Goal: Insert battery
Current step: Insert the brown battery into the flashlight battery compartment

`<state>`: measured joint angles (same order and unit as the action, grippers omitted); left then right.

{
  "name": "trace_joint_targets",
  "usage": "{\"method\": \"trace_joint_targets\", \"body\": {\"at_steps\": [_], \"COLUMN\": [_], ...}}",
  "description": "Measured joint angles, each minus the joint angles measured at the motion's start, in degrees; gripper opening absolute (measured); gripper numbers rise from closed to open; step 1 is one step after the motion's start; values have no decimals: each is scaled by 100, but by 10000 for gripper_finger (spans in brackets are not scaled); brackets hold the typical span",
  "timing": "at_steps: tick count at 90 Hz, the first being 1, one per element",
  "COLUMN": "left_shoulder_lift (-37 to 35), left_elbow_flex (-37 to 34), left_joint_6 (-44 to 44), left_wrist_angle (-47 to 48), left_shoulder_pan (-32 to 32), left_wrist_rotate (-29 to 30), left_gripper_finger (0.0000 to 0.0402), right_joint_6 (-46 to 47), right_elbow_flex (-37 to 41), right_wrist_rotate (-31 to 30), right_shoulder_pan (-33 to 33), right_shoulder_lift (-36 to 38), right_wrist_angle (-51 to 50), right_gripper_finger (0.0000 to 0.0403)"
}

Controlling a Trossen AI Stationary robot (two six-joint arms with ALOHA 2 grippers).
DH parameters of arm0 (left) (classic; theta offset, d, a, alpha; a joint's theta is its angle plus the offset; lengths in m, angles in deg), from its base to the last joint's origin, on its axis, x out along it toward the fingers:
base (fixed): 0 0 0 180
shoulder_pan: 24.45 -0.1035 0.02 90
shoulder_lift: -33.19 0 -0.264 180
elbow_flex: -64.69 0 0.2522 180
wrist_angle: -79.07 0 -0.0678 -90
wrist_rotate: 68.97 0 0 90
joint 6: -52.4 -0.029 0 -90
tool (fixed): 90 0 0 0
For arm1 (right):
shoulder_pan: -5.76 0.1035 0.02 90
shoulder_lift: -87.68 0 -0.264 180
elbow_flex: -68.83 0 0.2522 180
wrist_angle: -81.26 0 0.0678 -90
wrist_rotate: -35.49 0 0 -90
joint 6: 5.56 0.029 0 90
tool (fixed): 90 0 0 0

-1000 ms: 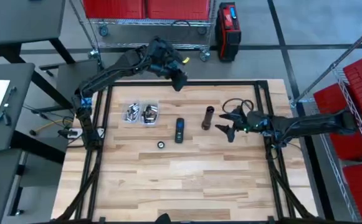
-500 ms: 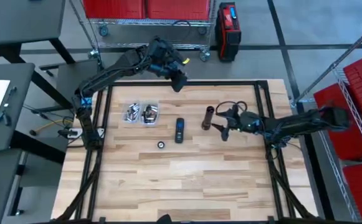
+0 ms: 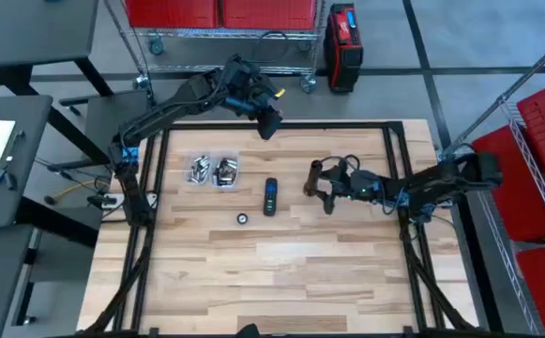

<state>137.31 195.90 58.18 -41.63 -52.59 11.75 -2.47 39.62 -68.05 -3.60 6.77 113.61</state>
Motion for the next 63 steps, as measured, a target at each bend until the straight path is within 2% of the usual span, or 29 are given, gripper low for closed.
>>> {"method": "trace_joint_targets", "body": {"at_steps": [13,20,27,38,53,63], "left_shoulder_lift": [0,0,0,0,0,0], "left_elbow_flex": [0,-1,-2,-2,-4,-4], "left_joint_6": [-4,-4,-11,-105,-129,-62], "left_wrist_angle": [0,2,-3,-22,-585,-1341], "left_shoulder_pan": [0,0,0,0,0,0], "left_wrist_rotate": [-3,-4,-4,-4,-254,-645], "left_gripper_finger": [28,28,28,28,28,28], "right_joint_6": [-17,-14,-14,-75,-350,-404], "right_elbow_flex": [-330,-424,-442,-442,-740,-1458], "right_wrist_rotate": [0,0,0,16,30,518], "right_shoulder_pan": [-18,-17,-16,-53,-355,-752], "right_shoulder_lift": [-298,-325,-242,73,818,1277], "right_wrist_angle": [-5,-19,-91,-286,-628,-1947], "right_gripper_finger": [281,266,226,138,138,138]}}
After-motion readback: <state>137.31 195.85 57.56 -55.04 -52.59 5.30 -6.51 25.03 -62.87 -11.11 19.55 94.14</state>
